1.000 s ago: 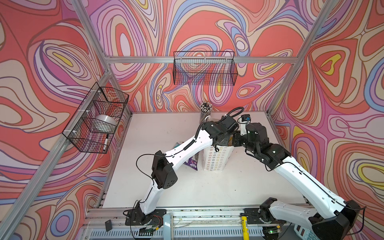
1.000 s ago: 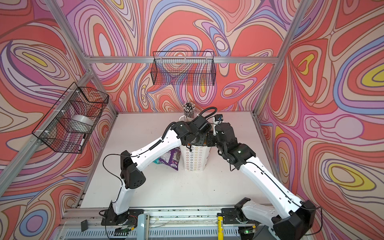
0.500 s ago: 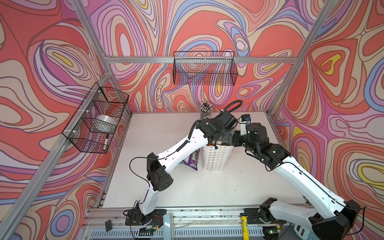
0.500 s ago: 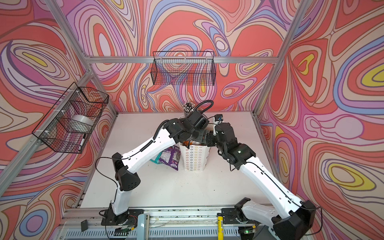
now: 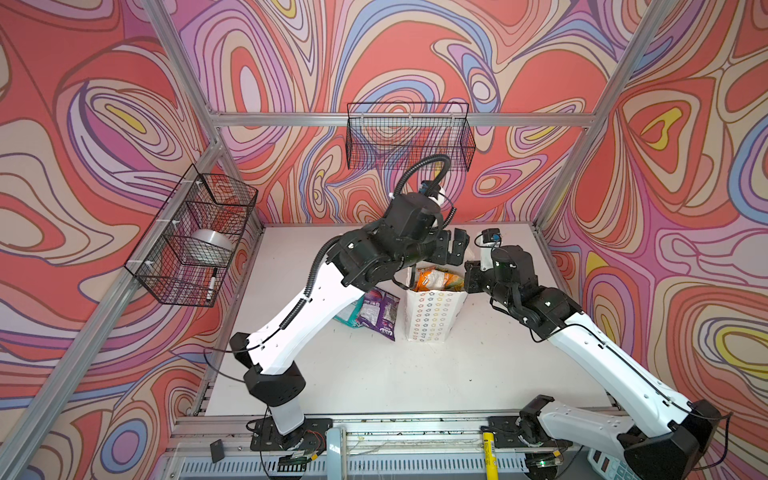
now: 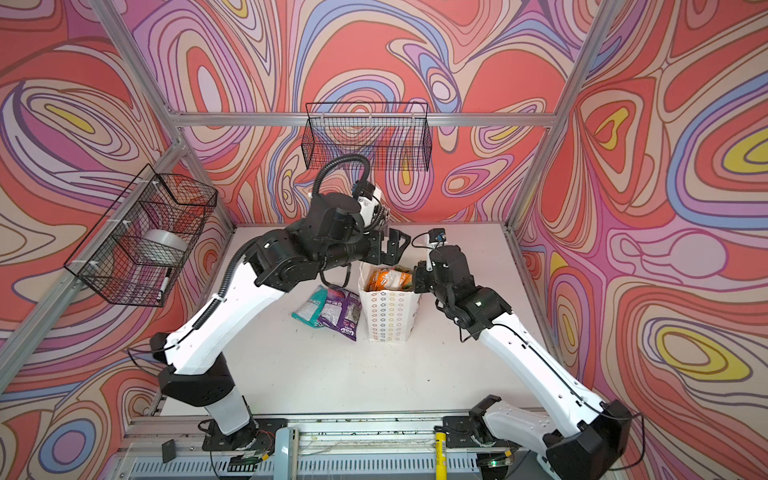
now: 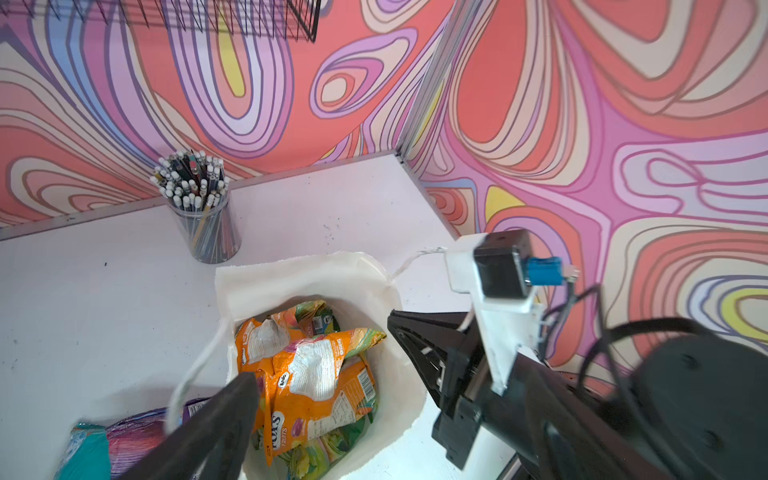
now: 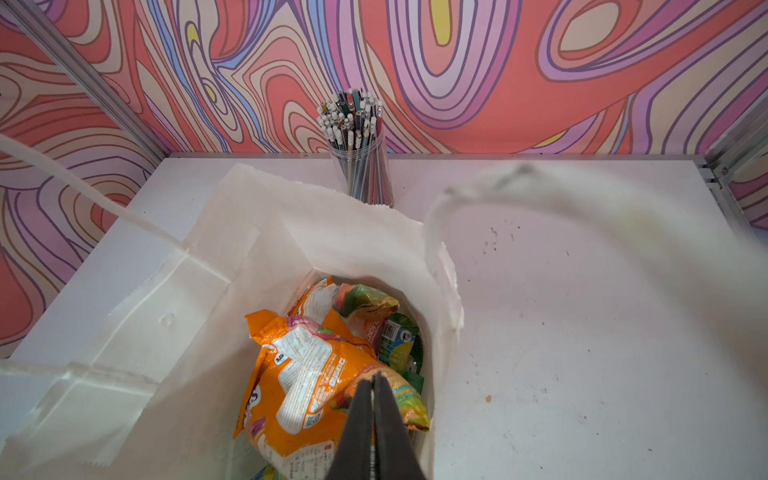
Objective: Place the snacks into the paper bag
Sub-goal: 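Raise the left gripper out of the paper bag toward the purple bag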
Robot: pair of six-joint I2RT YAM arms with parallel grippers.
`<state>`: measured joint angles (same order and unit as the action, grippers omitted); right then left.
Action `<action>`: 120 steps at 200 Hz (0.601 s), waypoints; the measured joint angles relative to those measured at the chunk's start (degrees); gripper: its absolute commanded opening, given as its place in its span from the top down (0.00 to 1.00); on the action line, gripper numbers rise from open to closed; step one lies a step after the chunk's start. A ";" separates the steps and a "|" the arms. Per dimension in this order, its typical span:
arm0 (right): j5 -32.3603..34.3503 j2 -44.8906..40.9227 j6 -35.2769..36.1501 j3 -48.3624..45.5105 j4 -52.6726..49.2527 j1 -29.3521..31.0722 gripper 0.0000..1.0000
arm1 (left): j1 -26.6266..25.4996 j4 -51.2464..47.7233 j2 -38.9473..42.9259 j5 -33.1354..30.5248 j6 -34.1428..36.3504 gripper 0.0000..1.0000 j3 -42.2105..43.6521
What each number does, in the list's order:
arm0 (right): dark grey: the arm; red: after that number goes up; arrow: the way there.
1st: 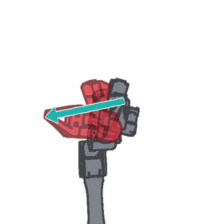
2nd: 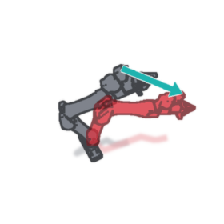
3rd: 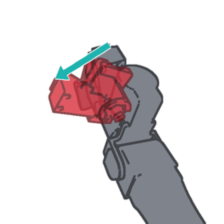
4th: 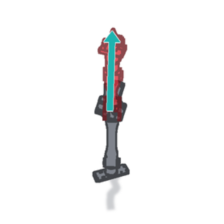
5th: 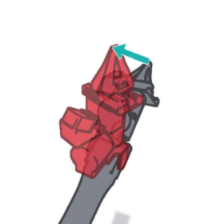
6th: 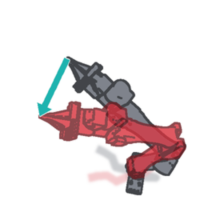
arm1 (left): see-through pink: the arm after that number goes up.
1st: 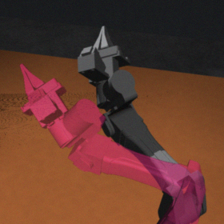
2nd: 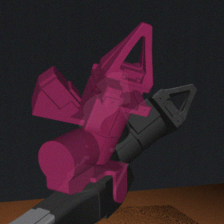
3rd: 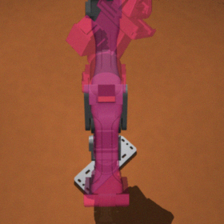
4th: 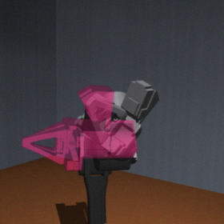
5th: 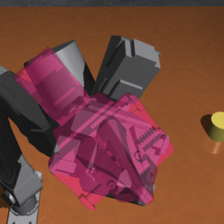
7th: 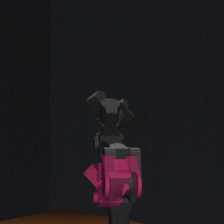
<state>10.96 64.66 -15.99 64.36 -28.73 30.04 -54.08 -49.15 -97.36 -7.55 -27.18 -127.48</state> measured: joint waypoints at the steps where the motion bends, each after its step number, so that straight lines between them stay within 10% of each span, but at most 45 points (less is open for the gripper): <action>1: 0.00 0.00 0.02 0.00 0.00 0.00 1.00 | 0.02 0.13 0.24 0.00 0.02 0.00 0.20; 77: 0.00 0.70 0.02 0.00 0.04 0.00 1.00 | 1.03 3.45 22.58 -8.41 0.85 0.00 24.76; 120: 0.09 1.29 0.02 0.00 0.07 0.00 1.00 | 13.62 2.23 31.89 -5.75 -2.27 0.00 40.98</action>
<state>11.05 65.95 -15.97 64.36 -28.67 30.04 -40.47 -46.92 -65.47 -13.30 -29.45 -86.50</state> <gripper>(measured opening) 0.047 0.998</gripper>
